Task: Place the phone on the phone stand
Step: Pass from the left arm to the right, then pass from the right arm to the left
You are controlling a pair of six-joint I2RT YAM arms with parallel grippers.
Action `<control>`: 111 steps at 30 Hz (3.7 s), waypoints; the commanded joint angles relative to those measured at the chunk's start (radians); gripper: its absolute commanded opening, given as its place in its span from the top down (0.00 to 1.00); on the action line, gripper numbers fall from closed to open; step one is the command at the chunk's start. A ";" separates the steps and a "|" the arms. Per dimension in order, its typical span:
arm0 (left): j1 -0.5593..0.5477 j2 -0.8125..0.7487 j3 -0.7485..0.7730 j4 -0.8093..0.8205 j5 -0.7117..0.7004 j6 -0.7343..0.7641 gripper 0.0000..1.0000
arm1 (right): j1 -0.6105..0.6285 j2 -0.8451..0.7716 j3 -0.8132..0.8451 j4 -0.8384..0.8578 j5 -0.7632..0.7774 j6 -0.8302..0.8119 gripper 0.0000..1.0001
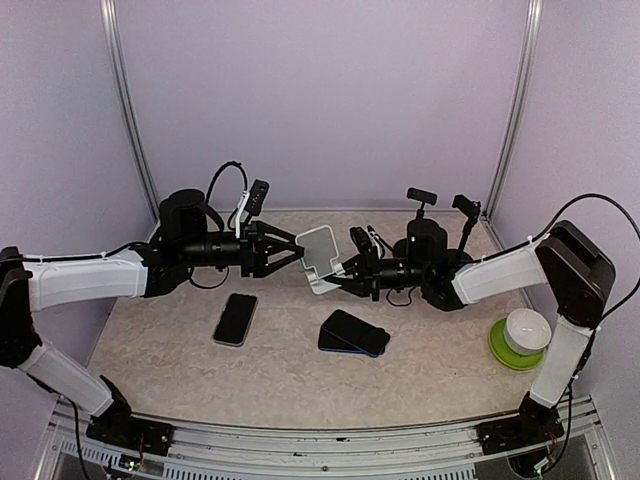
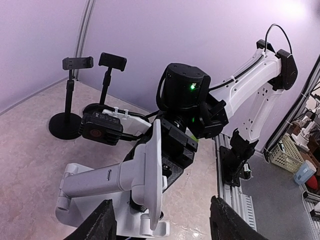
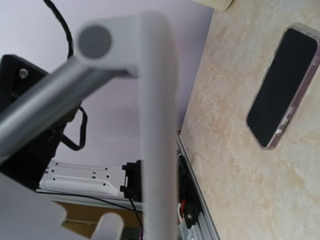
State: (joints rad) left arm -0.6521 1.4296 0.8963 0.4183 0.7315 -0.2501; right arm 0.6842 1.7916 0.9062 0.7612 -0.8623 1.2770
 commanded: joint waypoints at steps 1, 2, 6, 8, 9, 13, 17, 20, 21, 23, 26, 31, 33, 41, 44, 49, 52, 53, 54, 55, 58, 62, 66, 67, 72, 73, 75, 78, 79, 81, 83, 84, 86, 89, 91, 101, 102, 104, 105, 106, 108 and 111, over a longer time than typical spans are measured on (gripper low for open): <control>-0.007 0.017 -0.005 0.002 -0.015 0.002 0.39 | 0.001 -0.033 0.000 0.057 0.018 -0.004 1.00; -0.006 0.024 -0.003 0.004 -0.014 -0.001 0.40 | 0.001 -0.036 0.001 0.055 0.020 -0.007 1.00; -0.007 0.056 0.015 0.029 0.008 -0.023 0.49 | 0.006 -0.042 0.005 0.032 0.026 -0.023 1.00; -0.008 0.076 0.029 0.028 0.012 -0.028 0.49 | 0.010 -0.045 0.006 0.027 0.031 -0.031 1.00; -0.010 0.087 0.037 0.028 0.012 -0.030 0.51 | 0.011 -0.047 0.007 0.024 0.032 -0.034 1.00; -0.011 0.119 0.062 0.032 0.028 -0.041 0.66 | 0.014 -0.050 0.010 -0.006 0.038 -0.057 1.00; -0.011 0.120 0.064 0.067 0.054 -0.064 0.82 | 0.014 -0.048 0.009 -0.017 0.044 -0.066 1.00; -0.014 0.120 0.069 0.080 0.066 -0.073 0.96 | 0.014 -0.044 0.011 -0.020 0.046 -0.069 1.00; -0.013 0.120 0.071 0.080 0.068 -0.075 1.00 | 0.014 -0.042 0.011 -0.020 0.047 -0.069 1.00; -0.014 0.120 0.073 0.080 0.066 -0.078 1.00 | 0.014 -0.040 0.011 -0.019 0.047 -0.070 1.00; -0.014 0.115 0.073 0.087 0.059 -0.083 1.00 | 0.014 -0.038 0.012 -0.021 0.048 -0.074 1.00; -0.011 0.098 0.078 0.097 0.040 -0.099 1.00 | 0.014 -0.037 0.007 -0.032 0.049 -0.085 1.00; -0.005 0.094 0.084 0.097 0.026 -0.112 1.00 | 0.014 -0.035 0.004 -0.032 0.050 -0.087 1.00; 0.042 0.085 0.079 0.145 0.003 -0.190 1.00 | 0.014 -0.034 -0.006 -0.030 0.049 -0.088 1.00; 0.054 0.080 0.077 0.154 0.002 -0.201 1.00 | 0.014 -0.036 -0.008 -0.041 0.053 -0.091 1.00; 0.058 0.059 0.084 0.106 -0.056 -0.134 1.00 | 0.014 -0.035 -0.009 -0.039 0.049 -0.086 1.00; 0.057 0.050 0.089 0.071 -0.097 -0.072 1.00 | 0.015 -0.037 -0.010 -0.027 0.044 -0.074 1.00; 0.056 0.050 0.090 0.061 -0.111 -0.056 1.00 | 0.016 -0.035 -0.010 -0.023 0.042 -0.067 1.00; 0.054 0.049 0.091 0.054 -0.123 -0.041 1.00 | 0.019 -0.035 -0.007 -0.021 0.040 -0.062 1.00; 0.054 0.047 0.090 0.050 -0.134 -0.028 1.00 | 0.021 -0.034 -0.003 -0.022 0.039 -0.062 1.00; 0.053 0.043 0.089 0.052 -0.150 -0.008 1.00 | 0.025 -0.029 0.009 -0.035 0.036 -0.058 1.00; 0.053 0.034 0.082 0.080 -0.159 -0.013 1.00 | 0.029 -0.014 0.007 -0.029 0.032 -0.045 1.00; 0.059 0.031 0.073 0.123 -0.169 -0.038 1.00 | 0.033 -0.004 0.007 -0.018 0.034 -0.035 1.00; 0.058 0.031 0.072 0.133 -0.171 -0.042 1.00 | 0.034 -0.001 0.006 -0.015 0.034 -0.032 1.00; 0.059 0.029 0.066 0.152 -0.194 -0.049 1.00 | 0.035 0.006 0.000 -0.011 0.039 -0.025 1.00; 0.060 0.028 0.066 0.155 -0.195 -0.054 1.00 | 0.035 0.007 -0.004 -0.011 0.040 -0.027 1.00; 0.063 0.025 0.064 0.164 -0.200 -0.062 1.00 | 0.035 0.012 -0.010 -0.009 0.046 -0.023 1.00; 0.065 0.026 0.064 0.171 -0.211 -0.079 1.00 | 0.035 0.019 -0.022 0.012 0.047 -0.026 1.00; 0.066 0.028 0.066 0.169 -0.214 -0.086 1.00 | 0.036 0.022 -0.020 0.014 0.044 -0.035 1.00; 0.070 0.031 0.069 0.169 -0.219 -0.097 1.00 | 0.038 0.023 -0.018 0.010 0.043 -0.062 1.00; 0.073 0.032 0.073 0.169 -0.226 -0.109 1.00 | 0.041 0.022 -0.016 0.000 0.047 -0.092 1.00; 0.077 0.033 0.074 0.170 -0.225 -0.113 1.00 | 0.042 0.020 -0.014 -0.007 0.050 -0.107 1.00; 0.081 0.034 0.078 0.171 -0.225 -0.113 1.00 | 0.043 0.014 -0.016 -0.016 0.055 -0.128 1.00; 0.089 0.036 0.081 0.172 -0.230 -0.152 1.00 | 0.043 0.010 -0.018 -0.034 0.063 -0.150 1.00; 0.093 0.035 0.084 0.172 -0.238 -0.158 1.00 | 0.043 0.009 -0.019 -0.040 0.064 -0.158 1.00; 0.097 0.030 0.085 0.169 -0.273 -0.138 1.00 | 0.050 0.011 -0.028 -0.023 0.057 -0.142 1.00; 0.097 0.029 0.086 0.166 -0.277 -0.130 1.00 | 0.051 0.009 -0.025 -0.023 0.054 -0.139 1.00; 0.094 0.030 0.089 0.160 -0.287 -0.110 1.00 | 0.055 0.008 -0.020 -0.023 0.050 -0.127 1.00; 0.091 0.032 0.093 0.153 -0.289 -0.091 1.00 | 0.057 0.008 -0.017 -0.023 0.049 -0.120 1.00; 0.089 0.033 0.097 0.143 -0.295 -0.074 1.00 | 0.058 0.006 -0.013 -0.022 0.048 -0.112 1.00; 0.080 0.037 0.101 0.124 -0.314 -0.040 1.00 | 0.060 0.009 -0.007 -0.020 0.044 -0.098 1.00; 0.068 0.036 0.094 0.117 -0.344 -0.008 1.00 | 0.063 0.013 0.007 -0.020 0.037 -0.088 1.00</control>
State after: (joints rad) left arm -0.6334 1.5063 0.9379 0.4374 0.6594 -0.3271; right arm 0.7116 1.7947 0.9195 0.7666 -0.7166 1.2324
